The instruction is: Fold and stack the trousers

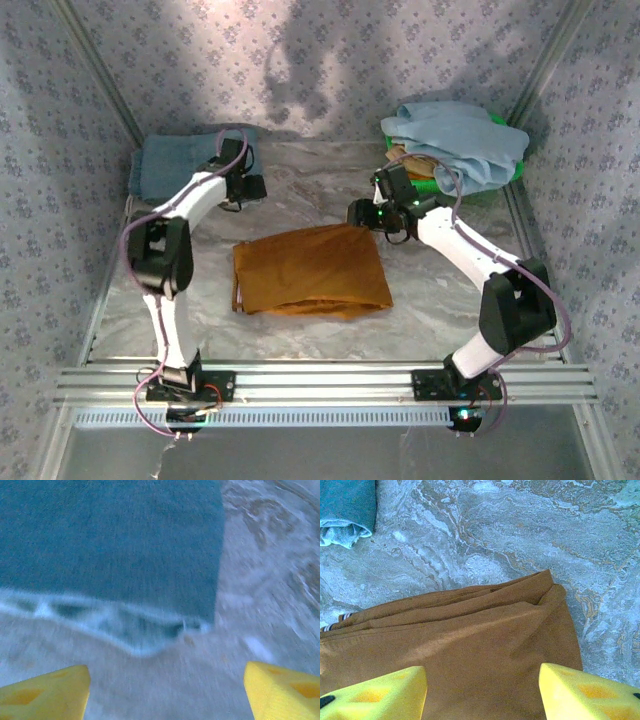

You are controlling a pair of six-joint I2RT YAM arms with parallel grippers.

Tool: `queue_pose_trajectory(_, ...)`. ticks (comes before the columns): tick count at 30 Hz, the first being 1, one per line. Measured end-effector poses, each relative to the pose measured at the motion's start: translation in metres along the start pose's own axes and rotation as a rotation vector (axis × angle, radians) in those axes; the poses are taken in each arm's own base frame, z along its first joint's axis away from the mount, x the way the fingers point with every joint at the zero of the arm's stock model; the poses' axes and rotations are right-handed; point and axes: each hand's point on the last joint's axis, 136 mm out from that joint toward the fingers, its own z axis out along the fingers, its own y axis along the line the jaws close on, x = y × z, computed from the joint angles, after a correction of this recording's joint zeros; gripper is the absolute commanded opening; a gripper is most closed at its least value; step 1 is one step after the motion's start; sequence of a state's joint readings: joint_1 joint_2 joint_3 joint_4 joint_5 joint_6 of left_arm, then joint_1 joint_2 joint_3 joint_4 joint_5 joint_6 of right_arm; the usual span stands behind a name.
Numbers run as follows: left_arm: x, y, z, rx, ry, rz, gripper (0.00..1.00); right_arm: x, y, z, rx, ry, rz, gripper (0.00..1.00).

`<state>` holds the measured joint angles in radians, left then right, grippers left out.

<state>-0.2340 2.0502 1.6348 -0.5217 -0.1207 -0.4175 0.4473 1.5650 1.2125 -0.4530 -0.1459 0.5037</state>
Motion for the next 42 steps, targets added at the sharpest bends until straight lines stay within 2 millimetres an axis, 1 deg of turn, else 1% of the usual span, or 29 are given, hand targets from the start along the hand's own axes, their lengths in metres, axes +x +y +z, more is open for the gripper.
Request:
queue_pose_trajectory(2, -0.012, 0.0, 0.024, -0.012, 0.009, 0.004, 0.75, 0.006, -0.007, 0.004, 0.004, 0.015, 0.007, 0.63)
queue_pose_trajectory(3, -0.016, 0.001, 0.034, -0.018, 0.013, 0.001, 0.72, 0.011, -0.012, 0.006, 0.01, 0.028, 0.013, 0.62)
queue_pose_trajectory(5, -0.016, 0.005, 0.049, -0.032, 0.033, 0.002, 0.6, 0.018, -0.02, 0.009, 0.02, 0.048, 0.024, 0.62)
queue_pose_trajectory(6, -0.014, 0.007, 0.054, -0.04, 0.046, 0.003, 0.51, 0.021, -0.022, 0.01, 0.022, 0.056, 0.027, 0.62)
queue_pose_trajectory(7, -0.012, 0.007, 0.056, -0.044, 0.053, 0.007, 0.39, 0.023, -0.025, 0.011, 0.026, 0.062, 0.032, 0.61)
queue_pose_trajectory(9, -0.011, 0.007, 0.057, -0.048, 0.055, 0.003, 0.26, 0.024, -0.028, 0.012, 0.026, 0.067, 0.039, 0.61)
queue_pose_trajectory(11, -0.01, 0.007, 0.057, -0.043, 0.047, -0.005, 0.16, 0.023, -0.03, 0.011, 0.025, 0.066, 0.044, 0.6)
queue_pose_trajectory(13, -0.002, 0.008, 0.056, -0.037, 0.036, -0.017, 0.08, 0.022, -0.03, 0.011, 0.02, 0.066, 0.047, 0.6)
queue_pose_trajectory(16, 0.013, 0.004, 0.049, -0.012, 0.024, -0.035, 0.03, 0.022, -0.029, 0.011, 0.016, 0.067, 0.047, 0.59)
queue_pose_trajectory(18, 0.026, -0.004, 0.045, 0.012, 0.025, -0.036, 0.03, 0.022, -0.029, 0.011, 0.015, 0.068, 0.047, 0.59)
queue_pose_trajectory(21, 0.043, -0.031, 0.038, 0.056, 0.022, -0.014, 0.03, 0.022, -0.03, 0.011, 0.015, 0.067, 0.049, 0.59)
queue_pose_trajectory(22, 0.05, -0.045, 0.036, 0.076, 0.023, -0.001, 0.04, 0.022, -0.03, 0.011, 0.015, 0.067, 0.05, 0.59)
queue_pose_trajectory(24, 0.062, -0.072, 0.031, 0.114, 0.027, 0.026, 0.07, 0.022, -0.03, 0.011, 0.016, 0.067, 0.05, 0.59)
queue_pose_trajectory(26, 0.077, -0.097, 0.025, 0.155, 0.043, 0.051, 0.16, 0.022, -0.03, 0.011, 0.016, 0.068, 0.051, 0.59)
queue_pose_trajectory(27, 0.085, -0.108, 0.022, 0.174, 0.054, 0.061, 0.25, 0.022, -0.03, 0.011, 0.016, 0.067, 0.05, 0.59)
queue_pose_trajectory(28, 0.092, -0.118, 0.02, 0.195, 0.068, 0.071, 0.42, 0.022, -0.03, 0.01, 0.017, 0.068, 0.051, 0.59)
queue_pose_trajectory(29, 0.097, -0.125, 0.017, 0.214, 0.08, 0.071, 0.54, 0.022, -0.03, 0.01, 0.017, 0.067, 0.05, 0.6)
queue_pose_trajectory(30, 0.102, -0.133, 0.014, 0.237, 0.092, 0.074, 0.59, 0.023, -0.031, 0.008, 0.019, 0.066, 0.05, 0.6)
queue_pose_trajectory(31, 0.105, -0.139, 0.012, 0.255, 0.098, 0.072, 0.67, 0.023, -0.031, 0.007, 0.018, 0.064, 0.05, 0.6)
queue_pose_trajectory(33, 0.105, -0.144, 0.006, 0.28, 0.108, 0.068, 0.79, 0.025, -0.031, 0.003, 0.018, 0.064, 0.05, 0.61)
queue_pose_trajectory(35, 0.105, -0.144, -0.003, 0.289, 0.121, 0.07, 0.91, 0.027, -0.032, 0.0, 0.021, 0.064, 0.049, 0.61)
queue_pose_trajectory(36, 0.105, -0.142, -0.008, 0.287, 0.124, 0.066, 0.93, 0.029, -0.033, -0.001, 0.023, 0.065, 0.049, 0.61)
queue_pose_trajectory(37, 0.104, -0.14, -0.017, 0.289, 0.121, 0.07, 0.95, 0.031, -0.034, -0.002, 0.028, 0.068, 0.047, 0.62)
queue_pose_trajectory(38, 0.103, -0.135, -0.028, 0.29, 0.117, 0.073, 0.99, 0.033, -0.035, -0.003, 0.031, 0.072, 0.044, 0.63)
queue_pose_trajectory(40, 0.103, -0.124, -0.057, 0.296, 0.1, 0.076, 1.0, 0.041, -0.04, -0.003, 0.045, 0.085, 0.038, 0.67)
queue_pose_trajectory(42, 0.099, -0.11, -0.094, 0.317, 0.063, 0.067, 1.0, 0.051, -0.045, -0.004, 0.057, 0.109, 0.029, 0.72)
